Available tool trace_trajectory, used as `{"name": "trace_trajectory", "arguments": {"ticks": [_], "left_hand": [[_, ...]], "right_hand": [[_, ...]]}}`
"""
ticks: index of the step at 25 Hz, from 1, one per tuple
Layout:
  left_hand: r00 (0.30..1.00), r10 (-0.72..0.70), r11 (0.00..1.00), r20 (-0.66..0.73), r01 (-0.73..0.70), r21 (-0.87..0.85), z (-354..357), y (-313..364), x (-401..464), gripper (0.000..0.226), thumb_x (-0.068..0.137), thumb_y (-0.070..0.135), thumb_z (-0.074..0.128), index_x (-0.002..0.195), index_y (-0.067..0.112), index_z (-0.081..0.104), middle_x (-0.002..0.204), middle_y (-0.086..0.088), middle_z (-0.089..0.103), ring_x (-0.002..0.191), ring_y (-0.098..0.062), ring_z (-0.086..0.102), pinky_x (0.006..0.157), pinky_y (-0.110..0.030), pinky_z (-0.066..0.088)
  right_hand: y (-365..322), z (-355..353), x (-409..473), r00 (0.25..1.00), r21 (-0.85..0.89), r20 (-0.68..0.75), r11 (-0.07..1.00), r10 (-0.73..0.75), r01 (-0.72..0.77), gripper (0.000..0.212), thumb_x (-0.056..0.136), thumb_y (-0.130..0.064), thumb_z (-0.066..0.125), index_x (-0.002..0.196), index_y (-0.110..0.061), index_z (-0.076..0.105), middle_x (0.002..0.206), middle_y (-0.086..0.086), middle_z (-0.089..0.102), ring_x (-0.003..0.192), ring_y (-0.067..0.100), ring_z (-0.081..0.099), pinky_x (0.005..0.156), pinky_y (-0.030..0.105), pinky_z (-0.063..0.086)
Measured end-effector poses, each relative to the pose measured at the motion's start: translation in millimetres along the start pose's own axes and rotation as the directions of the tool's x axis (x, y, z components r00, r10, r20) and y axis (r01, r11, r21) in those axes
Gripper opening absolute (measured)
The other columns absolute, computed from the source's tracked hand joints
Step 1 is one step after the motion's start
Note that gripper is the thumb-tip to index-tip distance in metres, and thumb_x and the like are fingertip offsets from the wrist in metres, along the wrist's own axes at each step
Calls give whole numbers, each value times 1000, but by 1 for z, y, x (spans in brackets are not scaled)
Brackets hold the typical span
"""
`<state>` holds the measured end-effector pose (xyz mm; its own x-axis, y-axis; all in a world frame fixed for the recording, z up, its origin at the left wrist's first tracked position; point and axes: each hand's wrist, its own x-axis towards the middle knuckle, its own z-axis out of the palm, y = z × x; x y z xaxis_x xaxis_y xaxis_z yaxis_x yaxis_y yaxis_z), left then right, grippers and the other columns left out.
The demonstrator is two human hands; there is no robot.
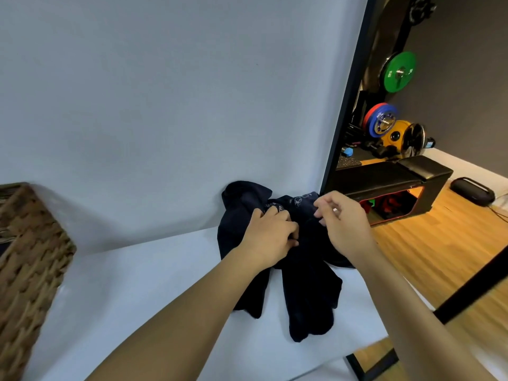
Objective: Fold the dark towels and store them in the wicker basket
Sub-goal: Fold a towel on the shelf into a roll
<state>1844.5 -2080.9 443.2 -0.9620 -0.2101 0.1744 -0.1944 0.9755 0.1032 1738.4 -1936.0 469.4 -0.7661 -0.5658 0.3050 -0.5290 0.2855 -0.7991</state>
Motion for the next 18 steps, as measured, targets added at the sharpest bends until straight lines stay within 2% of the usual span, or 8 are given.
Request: {"name": "trace_trajectory", "arguments": {"ticks": [3,5,7,10,11,13,16,18], "left_hand": [[997,32,999,-75,-34,-27,3,-2,-2,13,100,35,53,102,29,65,107,10,58,110,-16,47,93,-40,32],[985,-42,977,-169,6,-212,-3,-6,-1,10,100,31,55,94,28,62,98,12,61,101,-13,52,94,-42,38],[952,-194,881,-237,63,-469,-14,-6,1,11,99,29,57,88,27,60,89,12,64,88,-11,58,88,-42,48],[895,-378,706,-239,112,-700,-34,-6,8,14,97,27,60,83,25,61,79,8,66,75,-14,63,79,-41,55],[884,-411,651,-224,113,-751,-40,-7,9,16,97,26,60,81,26,61,78,9,66,74,-17,64,79,-43,57],[869,-451,524,-203,74,-848,-56,-7,11,21,98,25,60,78,30,61,80,11,66,75,-23,68,77,-50,60],[840,-480,454,-253,-8,-891,-93,-7,11,21,99,21,59,79,27,62,88,8,66,76,-31,69,72,-54,61],[818,-482,471,-314,-60,-880,-124,-8,9,19,101,18,57,82,20,61,91,2,65,75,-33,68,68,-53,62]], "right_hand": [[2,0,-7,997,-155,76,987,-32,44,12,101,-24,57,92,-24,65,78,-10,65,70,2,60,60,14,45],[10,-1,-16,996,-183,82,982,-30,44,4,99,-29,61,95,-27,63,83,-14,64,75,1,60,65,17,45],[13,-2,-21,998,-126,68,992,2,6,17,94,-37,67,106,-29,59,91,-14,64,79,5,62,67,19,48],[9,-2,-24,979,-71,200,997,48,-34,43,85,-48,74,120,-32,56,100,-13,64,82,12,66,75,30,57],[3,0,-25,967,-40,252,999,42,-33,42,85,-49,74,118,-32,56,100,-10,65,83,15,66,77,33,58],[-13,8,-26,960,153,280,988,-9,-36,29,90,-44,71,111,-26,60,95,2,70,84,25,69,79,43,59],[-49,14,-12,994,391,77,919,-82,46,12,98,-29,64,102,-17,64,92,11,70,83,24,69,77,42,57],[-71,13,5,994,449,-73,887,-85,109,17,100,-24,61,90,-11,65,88,18,69,74,22,62,70,39,51]]}}
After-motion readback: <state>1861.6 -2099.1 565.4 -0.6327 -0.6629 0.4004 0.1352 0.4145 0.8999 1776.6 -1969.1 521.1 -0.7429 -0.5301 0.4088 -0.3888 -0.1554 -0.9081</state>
